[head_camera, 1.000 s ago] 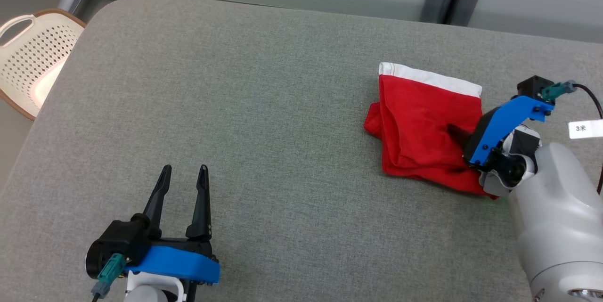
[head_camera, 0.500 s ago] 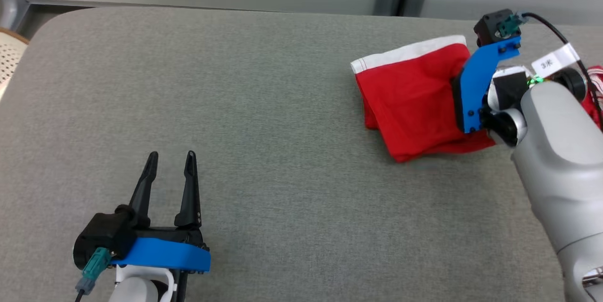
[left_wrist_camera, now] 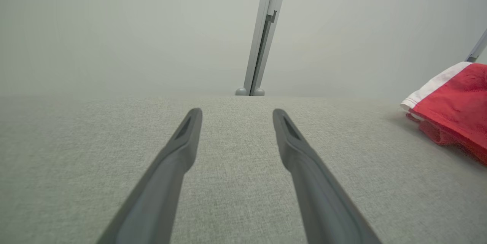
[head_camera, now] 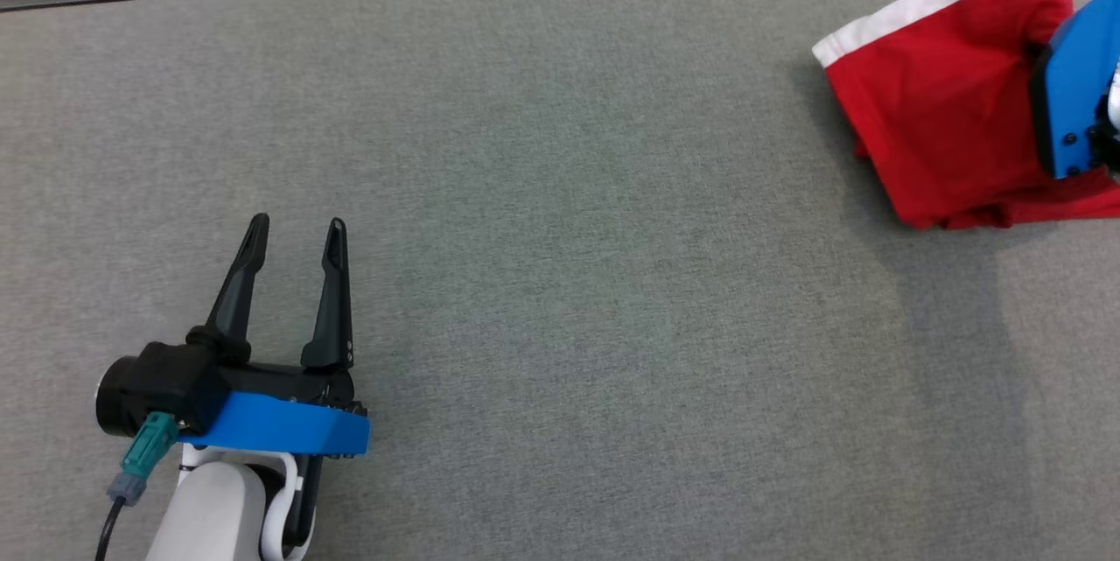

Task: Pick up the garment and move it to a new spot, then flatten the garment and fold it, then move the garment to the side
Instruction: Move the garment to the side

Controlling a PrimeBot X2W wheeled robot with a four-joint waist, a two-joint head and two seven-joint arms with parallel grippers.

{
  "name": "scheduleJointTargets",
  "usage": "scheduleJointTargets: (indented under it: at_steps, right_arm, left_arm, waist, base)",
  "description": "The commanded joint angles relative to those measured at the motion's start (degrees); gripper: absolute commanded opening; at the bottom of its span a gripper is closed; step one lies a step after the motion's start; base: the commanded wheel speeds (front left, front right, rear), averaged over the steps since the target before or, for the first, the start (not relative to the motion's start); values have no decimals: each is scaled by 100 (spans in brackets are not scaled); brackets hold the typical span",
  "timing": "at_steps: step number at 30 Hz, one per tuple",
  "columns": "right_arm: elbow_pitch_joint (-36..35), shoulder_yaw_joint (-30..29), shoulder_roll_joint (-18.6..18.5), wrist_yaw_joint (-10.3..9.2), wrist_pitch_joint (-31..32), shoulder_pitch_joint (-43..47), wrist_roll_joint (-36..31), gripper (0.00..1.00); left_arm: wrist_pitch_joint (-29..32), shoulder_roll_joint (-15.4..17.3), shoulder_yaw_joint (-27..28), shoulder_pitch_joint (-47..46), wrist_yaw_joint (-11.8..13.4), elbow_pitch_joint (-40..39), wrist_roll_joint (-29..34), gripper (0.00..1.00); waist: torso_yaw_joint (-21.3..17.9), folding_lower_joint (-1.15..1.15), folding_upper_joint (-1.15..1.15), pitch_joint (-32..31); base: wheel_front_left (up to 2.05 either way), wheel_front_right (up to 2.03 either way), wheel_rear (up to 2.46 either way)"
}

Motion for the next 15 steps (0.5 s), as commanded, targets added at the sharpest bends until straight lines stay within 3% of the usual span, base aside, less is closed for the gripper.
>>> scheduleJointTargets:
  at_steps: [1, 8, 15]
  right_arm:
    - [-6, -46, -101, 1, -139, -49, -86, 0]
    - [194, -286, -342, 0, -1086, -264, -951, 0]
    - [531, -393, -357, 0, -1711, -323, -1489, 0]
  left_arm:
    - [-23, 91, -22, -140, -40, -34, 43, 100]
    - [-9, 431, -20, -350, -39, -177, 54, 100]
    - [66, 509, -67, -436, -38, -278, 27, 100]
  waist:
    - [-279, -1, 0, 316]
    - [-552, -1, 0, 778]
    - [-586, -1, 0, 925]
  base:
    - [0, 0, 0]
    - [0, 0, 0]
    - [0, 0, 0]
